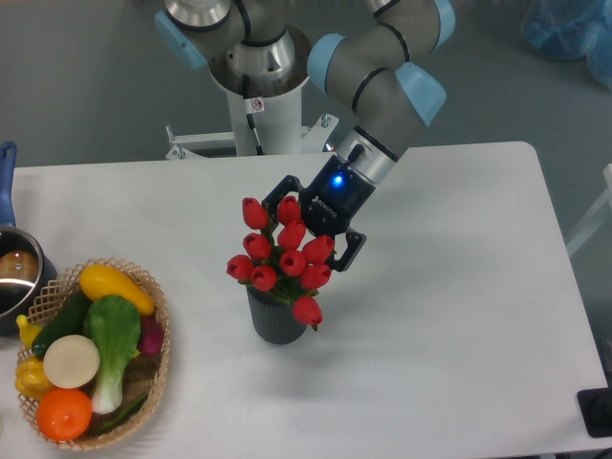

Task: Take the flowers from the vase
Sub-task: 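Close the gripper on the tulip stems and tilt the bunch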

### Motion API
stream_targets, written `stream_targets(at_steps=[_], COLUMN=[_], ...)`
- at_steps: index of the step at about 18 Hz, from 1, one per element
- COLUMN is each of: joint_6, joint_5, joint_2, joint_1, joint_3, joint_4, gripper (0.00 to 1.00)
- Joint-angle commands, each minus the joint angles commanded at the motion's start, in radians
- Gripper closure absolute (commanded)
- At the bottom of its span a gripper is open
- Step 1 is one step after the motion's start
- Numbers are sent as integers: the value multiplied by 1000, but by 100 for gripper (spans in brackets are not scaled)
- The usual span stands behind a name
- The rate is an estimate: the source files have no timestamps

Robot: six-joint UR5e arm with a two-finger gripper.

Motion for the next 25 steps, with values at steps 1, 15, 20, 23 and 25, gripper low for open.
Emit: stream_targets(at_steps=[1, 15, 20, 23, 25], joint_6=[0, -2, -6, -6, -6], joint_5=[-2, -34, -35, -38, -55], joint_2=[0, -11, -11, -12, -12], joint_1=[0, -6, -6, -5, -5], joint_3=[0, 6, 8, 9, 12], joint_4=[0, 0, 0, 0, 0], gripper=[0, 11, 33, 37, 42])
